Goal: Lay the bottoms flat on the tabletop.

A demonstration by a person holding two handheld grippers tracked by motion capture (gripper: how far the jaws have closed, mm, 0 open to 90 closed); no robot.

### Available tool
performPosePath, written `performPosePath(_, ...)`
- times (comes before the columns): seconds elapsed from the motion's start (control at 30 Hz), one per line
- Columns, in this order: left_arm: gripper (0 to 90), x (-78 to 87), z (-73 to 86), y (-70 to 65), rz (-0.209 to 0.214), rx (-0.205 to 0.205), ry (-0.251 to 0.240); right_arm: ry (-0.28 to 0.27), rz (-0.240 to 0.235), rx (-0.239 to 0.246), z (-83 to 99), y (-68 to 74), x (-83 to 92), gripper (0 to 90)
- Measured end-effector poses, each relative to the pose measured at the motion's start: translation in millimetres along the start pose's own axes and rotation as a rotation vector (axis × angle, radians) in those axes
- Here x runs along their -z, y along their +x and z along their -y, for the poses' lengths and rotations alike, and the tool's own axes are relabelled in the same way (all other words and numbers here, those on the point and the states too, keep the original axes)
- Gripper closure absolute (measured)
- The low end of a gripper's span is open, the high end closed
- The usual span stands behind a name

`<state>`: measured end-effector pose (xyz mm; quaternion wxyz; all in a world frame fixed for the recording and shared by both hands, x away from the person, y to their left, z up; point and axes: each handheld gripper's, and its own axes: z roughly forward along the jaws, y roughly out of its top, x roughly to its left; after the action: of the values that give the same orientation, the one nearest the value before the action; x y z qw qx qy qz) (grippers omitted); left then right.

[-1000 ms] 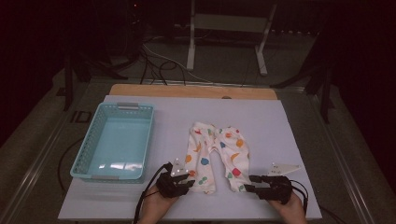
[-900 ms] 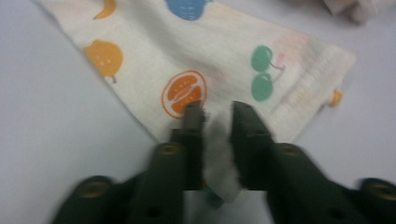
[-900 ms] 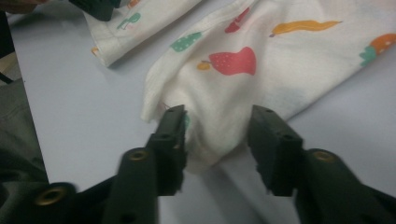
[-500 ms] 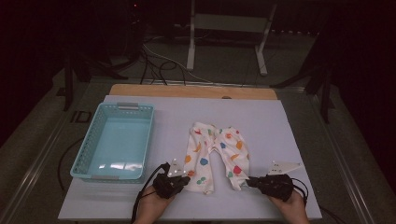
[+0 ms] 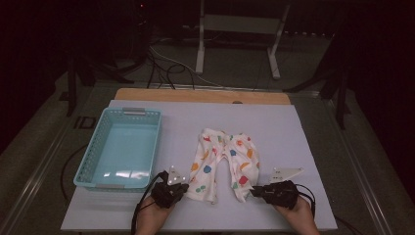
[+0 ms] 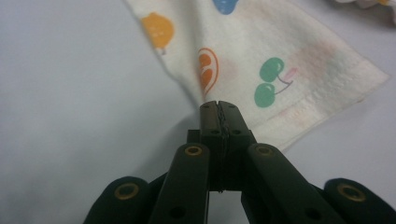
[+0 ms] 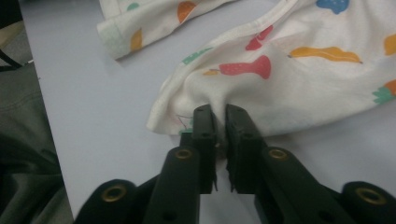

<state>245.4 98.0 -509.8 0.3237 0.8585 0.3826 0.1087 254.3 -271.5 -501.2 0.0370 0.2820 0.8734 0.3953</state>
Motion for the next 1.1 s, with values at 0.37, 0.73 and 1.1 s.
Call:
performPosePath(0.37,83.5,9.6,-17.9,-9.9,0.051,-0.012,-0.065,-0.062,0.008,-0.044,0.1,-7.6,12.4,70.6)
performPosePath(0.73,80.2,-8.3,-60.3,-48.9,0.186,-0.104,-0.098,-0.067,0.023,-0.075,15.0,-10.0,13.8,69.7)
performPosePath(1.1,81.5,-40.1,-76.9,-72.8,0.236,-0.173,-0.017,-0.107,0.032,-0.094,23.5,-11.0,18.8,67.9)
